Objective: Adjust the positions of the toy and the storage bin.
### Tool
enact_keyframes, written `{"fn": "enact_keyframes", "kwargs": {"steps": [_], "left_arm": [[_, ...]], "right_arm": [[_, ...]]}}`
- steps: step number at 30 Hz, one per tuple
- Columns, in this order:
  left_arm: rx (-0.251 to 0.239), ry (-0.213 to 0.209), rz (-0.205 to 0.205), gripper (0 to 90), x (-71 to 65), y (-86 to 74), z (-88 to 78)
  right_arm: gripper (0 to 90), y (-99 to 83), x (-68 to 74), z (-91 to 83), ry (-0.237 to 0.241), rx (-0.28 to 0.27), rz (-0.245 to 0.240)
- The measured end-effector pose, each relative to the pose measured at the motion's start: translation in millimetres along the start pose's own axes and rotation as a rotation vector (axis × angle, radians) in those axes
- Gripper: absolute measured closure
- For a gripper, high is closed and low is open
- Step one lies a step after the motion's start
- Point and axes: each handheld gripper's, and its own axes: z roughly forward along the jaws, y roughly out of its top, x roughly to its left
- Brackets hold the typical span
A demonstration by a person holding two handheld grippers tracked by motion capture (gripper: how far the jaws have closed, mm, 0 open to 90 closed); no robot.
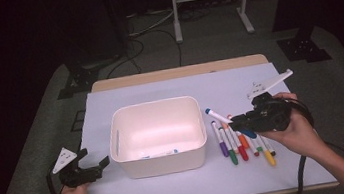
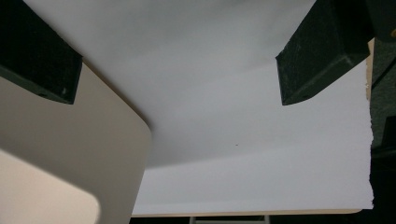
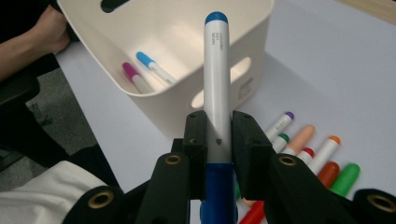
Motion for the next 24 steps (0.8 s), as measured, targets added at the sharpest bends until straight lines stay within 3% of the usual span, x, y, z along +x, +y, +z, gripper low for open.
{"fn": "enact_keyframes", "kwargs": {"steps": [7,24], "left_arm": [[0.000,0.000,0.000,0.0,-0.1,0.0,0.0],[-0.010,0.000,-0.001,0.0,0.0,-0.3,-0.6]], "right_arm": [[75.7,20.6,15.2,7.1,0.032,0.010,-0.053],[75.7,74.9,49.3,49.1,0.144,0.051,-0.158]]}}
